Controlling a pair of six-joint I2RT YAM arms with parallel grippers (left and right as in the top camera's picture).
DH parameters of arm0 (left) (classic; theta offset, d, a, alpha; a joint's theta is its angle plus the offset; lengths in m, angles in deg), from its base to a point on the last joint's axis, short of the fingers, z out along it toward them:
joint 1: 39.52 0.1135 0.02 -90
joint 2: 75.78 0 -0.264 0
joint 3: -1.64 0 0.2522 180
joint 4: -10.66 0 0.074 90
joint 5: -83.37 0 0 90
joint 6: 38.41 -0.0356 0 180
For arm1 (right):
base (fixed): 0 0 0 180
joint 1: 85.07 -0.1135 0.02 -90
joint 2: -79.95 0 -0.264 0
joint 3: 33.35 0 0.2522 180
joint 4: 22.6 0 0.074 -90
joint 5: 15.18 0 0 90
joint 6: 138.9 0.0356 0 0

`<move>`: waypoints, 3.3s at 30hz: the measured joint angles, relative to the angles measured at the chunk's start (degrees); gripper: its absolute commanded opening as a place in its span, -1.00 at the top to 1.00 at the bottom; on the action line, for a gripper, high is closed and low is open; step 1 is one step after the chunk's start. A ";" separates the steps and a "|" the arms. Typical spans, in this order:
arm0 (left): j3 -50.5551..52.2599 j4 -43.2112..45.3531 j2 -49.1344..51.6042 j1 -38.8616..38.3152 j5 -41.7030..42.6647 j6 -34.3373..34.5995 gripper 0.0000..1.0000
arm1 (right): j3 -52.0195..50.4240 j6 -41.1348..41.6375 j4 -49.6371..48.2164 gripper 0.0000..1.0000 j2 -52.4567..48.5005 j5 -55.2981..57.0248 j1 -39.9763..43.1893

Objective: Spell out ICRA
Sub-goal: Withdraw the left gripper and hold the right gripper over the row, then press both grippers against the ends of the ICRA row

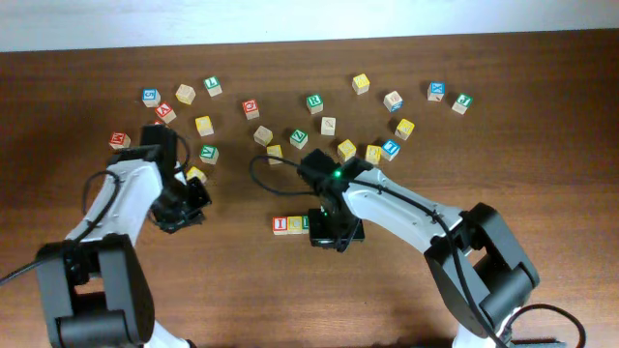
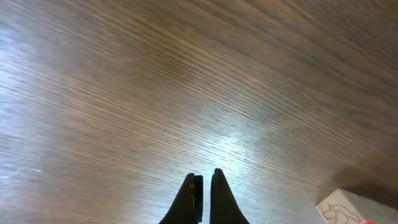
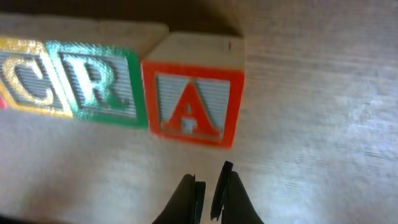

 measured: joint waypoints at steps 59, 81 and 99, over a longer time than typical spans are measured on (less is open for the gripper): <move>0.20 -0.02 0.00 -0.55 -0.11 -1.44 1.00 | -3.91 2.05 -7.34 0.92 -0.02 2.32 -0.04; 7.43 12.70 -0.02 -21.73 3.39 3.34 1.00 | -0.83 -4.92 -4.92 0.90 -0.11 0.37 10.03; 7.43 16.48 -0.02 -22.73 5.75 3.52 1.00 | -0.90 -4.92 -6.75 0.90 -0.11 -4.44 10.03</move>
